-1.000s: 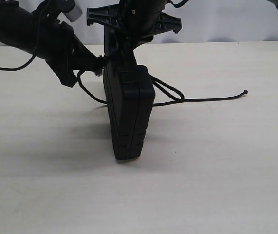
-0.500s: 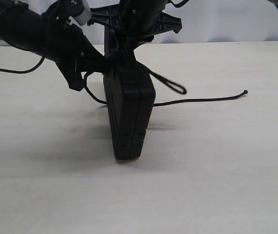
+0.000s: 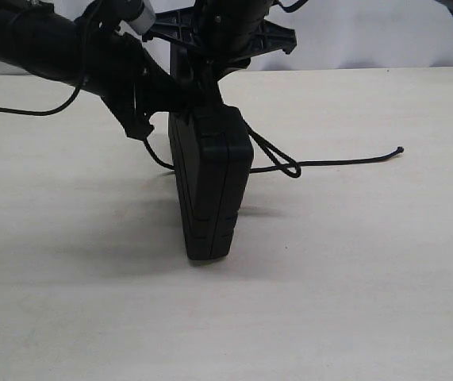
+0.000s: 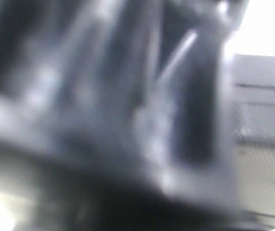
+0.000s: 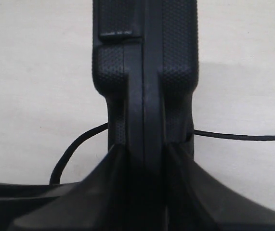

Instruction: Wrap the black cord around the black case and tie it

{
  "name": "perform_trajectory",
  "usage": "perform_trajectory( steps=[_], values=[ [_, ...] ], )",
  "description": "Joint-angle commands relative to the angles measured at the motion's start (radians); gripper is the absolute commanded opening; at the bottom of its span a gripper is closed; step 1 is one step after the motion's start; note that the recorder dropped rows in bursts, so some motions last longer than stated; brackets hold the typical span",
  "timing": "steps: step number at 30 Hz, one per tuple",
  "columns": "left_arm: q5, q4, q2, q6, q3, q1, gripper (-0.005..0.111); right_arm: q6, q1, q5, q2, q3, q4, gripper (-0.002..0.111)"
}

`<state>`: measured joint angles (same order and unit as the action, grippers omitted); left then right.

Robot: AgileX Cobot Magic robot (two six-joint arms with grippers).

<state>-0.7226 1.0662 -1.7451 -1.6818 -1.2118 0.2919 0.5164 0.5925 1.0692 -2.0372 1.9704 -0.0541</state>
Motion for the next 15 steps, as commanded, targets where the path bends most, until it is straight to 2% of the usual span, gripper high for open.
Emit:
perform_trajectory(
  steps=[1, 2, 4, 5, 8, 9, 13, 15],
  values=[
    [-0.005, -0.091, 0.000, -0.003, 0.001, 0.006, 0.054, 0.001, 0.003, 0.027, -0.013, 0.000, 0.012, 0.004],
    [-0.017, -0.200, 0.003, 0.020, 0.001, 0.006, 0.054, 0.001, 0.003, 0.027, -0.013, 0.000, 0.012, 0.004],
    [-0.025, -0.286, 0.003, 0.065, 0.001, 0.006, 0.054, 0.001, 0.003, 0.027, -0.013, 0.000, 0.012, 0.004],
    [-0.025, -0.286, 0.003, 0.067, 0.001, 0.006, 0.046, 0.001, 0.003, 0.027, -0.013, 0.000, 0.012, 0.004],
    [-0.046, -0.162, -0.023, 0.055, 0.001, 0.006, 0.005, 0.001, 0.003, 0.027, -0.013, 0.000, 0.012, 0.004],
    [-0.046, -0.137, -0.022, 0.049, 0.001, 0.006, 0.000, 0.001, 0.003, 0.027, -0.013, 0.000, 0.012, 0.004],
    [-0.029, -0.082, -0.022, 0.023, 0.001, 0.006, 0.000, 0.001, 0.003, 0.027, -0.013, 0.000, 0.012, 0.004],
    [-0.034, 0.029, -0.022, 0.023, 0.001, 0.006, 0.000, 0.001, 0.003, 0.027, -0.013, 0.000, 0.012, 0.004]
  ],
)
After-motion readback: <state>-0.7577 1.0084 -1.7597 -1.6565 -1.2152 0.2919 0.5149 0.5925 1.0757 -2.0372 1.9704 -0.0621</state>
